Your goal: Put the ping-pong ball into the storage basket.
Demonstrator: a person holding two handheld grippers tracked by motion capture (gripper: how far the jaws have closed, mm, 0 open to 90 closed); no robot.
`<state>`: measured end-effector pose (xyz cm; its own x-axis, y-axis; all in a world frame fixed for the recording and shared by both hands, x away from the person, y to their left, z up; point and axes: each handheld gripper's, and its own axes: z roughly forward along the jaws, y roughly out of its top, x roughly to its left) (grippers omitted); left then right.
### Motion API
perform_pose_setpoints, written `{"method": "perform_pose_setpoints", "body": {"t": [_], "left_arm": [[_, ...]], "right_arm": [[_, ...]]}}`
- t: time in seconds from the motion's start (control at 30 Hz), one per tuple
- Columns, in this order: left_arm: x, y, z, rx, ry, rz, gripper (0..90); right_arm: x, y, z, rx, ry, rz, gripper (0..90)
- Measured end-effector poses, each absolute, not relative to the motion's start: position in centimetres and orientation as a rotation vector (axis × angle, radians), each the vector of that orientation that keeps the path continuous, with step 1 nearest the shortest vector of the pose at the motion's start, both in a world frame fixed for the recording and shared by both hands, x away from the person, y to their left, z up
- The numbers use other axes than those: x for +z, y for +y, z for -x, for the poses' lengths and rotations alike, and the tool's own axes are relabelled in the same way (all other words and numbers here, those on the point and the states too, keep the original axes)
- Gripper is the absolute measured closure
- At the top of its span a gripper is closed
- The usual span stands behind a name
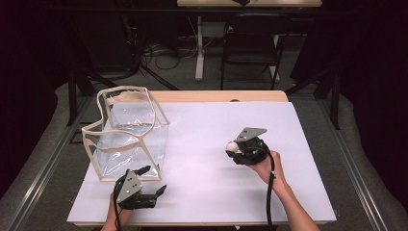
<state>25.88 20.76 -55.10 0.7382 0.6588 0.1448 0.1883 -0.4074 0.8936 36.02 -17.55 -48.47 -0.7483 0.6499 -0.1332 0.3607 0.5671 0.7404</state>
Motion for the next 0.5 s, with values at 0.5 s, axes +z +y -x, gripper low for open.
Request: {"method": "perform_pose_setpoints", "body": {"t": [0.5], "left_arm": [[-55.2, 20.7, -26.0, 0.602, 0.640, -1.952, 15.9]], "right_arm": [[-47.7, -16.1, -36.8, 1.029, 2.425, -0.794, 50.7]]}}
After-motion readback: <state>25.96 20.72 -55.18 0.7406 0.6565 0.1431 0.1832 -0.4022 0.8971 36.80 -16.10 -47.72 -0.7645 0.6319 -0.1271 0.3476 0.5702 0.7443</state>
